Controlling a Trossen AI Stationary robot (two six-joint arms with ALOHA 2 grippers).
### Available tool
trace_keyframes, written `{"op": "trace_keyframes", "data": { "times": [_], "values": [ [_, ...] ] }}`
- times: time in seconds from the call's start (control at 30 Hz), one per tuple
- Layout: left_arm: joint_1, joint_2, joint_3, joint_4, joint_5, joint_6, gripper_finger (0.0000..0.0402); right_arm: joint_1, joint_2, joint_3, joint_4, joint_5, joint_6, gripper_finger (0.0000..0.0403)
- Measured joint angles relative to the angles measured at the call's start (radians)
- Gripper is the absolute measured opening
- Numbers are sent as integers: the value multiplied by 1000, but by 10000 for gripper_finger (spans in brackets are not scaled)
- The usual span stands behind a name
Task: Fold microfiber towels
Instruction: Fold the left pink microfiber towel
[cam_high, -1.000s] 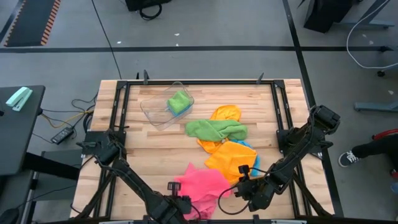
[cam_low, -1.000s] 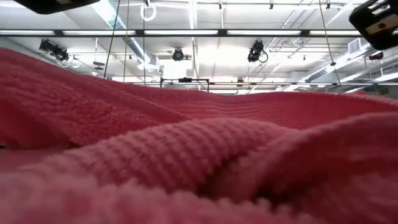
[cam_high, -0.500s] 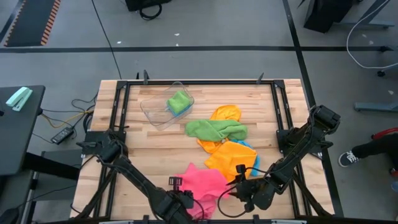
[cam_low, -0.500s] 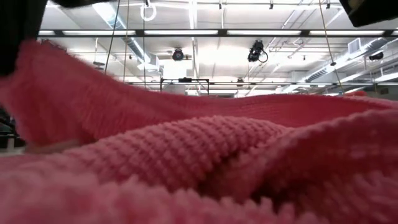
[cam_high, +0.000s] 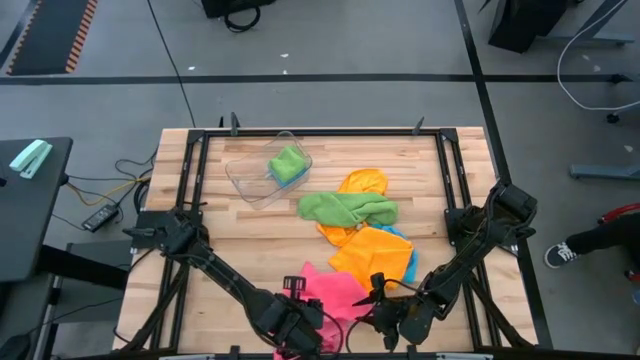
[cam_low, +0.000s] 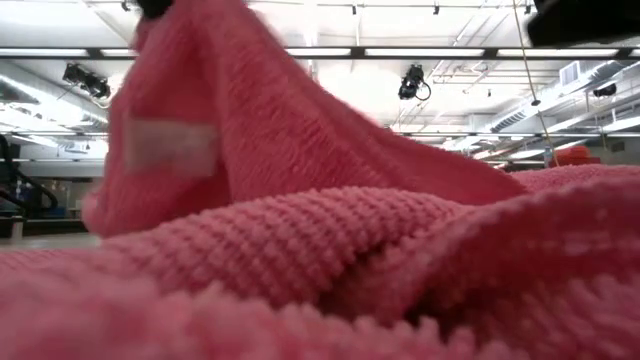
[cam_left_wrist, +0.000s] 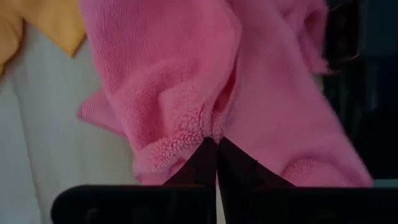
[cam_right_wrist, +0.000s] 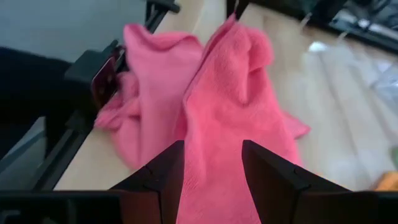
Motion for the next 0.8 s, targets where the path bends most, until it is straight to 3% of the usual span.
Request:
{"op": "trace_keyframes", "data": {
  "times": [0.27, 0.6, 0.8],
  "values": [
    [45, 0, 29, 28, 3, -6, 28, -8, 0, 0, 101, 37, -56, 170],
    [76, 0, 28, 128, 3, 2, 13, -36, 4, 0, 192, 35, -89, 170],
    [93, 0, 27, 145, -37, 2, 25, -53, 77, 47, 238, 17, -163, 170]
  ]
}}
